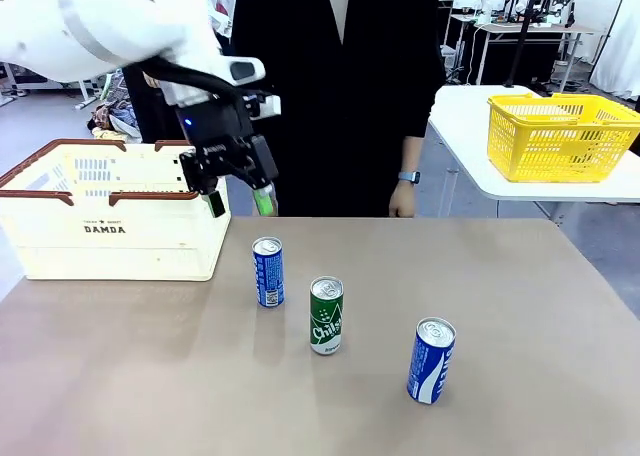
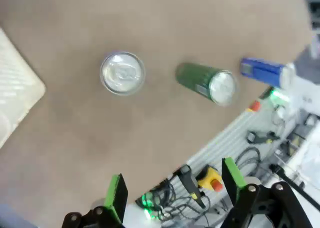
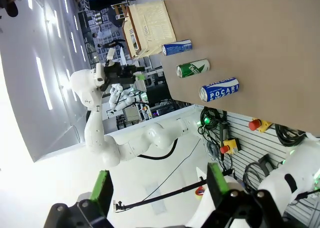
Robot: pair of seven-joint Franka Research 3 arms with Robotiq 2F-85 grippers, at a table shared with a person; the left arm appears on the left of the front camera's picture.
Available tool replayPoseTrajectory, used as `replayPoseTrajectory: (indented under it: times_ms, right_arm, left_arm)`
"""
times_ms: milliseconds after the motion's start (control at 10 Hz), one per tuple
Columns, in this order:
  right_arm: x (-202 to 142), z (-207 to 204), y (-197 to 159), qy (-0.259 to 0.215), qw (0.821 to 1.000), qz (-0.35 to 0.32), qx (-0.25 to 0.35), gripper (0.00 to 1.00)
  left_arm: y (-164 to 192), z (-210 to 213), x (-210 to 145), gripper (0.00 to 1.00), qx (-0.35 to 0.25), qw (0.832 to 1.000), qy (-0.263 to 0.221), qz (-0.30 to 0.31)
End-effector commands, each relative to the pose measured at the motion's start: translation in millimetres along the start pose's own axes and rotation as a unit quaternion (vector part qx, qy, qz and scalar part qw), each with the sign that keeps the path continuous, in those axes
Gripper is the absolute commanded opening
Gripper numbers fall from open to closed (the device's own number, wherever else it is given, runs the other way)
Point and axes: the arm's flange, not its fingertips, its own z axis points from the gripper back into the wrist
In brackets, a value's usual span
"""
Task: Place the drinks into the Shopping basket.
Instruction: Pick up one drink and place it into the Shopping basket.
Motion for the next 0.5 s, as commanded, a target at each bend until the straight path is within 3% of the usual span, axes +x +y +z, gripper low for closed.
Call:
replayPoseTrajectory:
  times_ms: [0, 300, 400]
  right_arm:
    - [-1, 0, 4, 0.002, 1.0, -0.004, 0.003, 1.0]
    - [-1, 0, 4, 0.002, 1.0, -0.004, 0.003, 1.0]
    - [-1, 0, 4, 0.002, 1.0, -0.004, 0.003, 1.0]
  left_arm:
    - [-3, -27, 9, 1.0, 0.05, 0.995, -0.03, 0.075]
    - [-1, -55, 26, 1.0, 0.091, 0.97, -0.125, 0.189]
    - [1, -63, 33, 1.0, 0.09, 0.972, -0.108, 0.189]
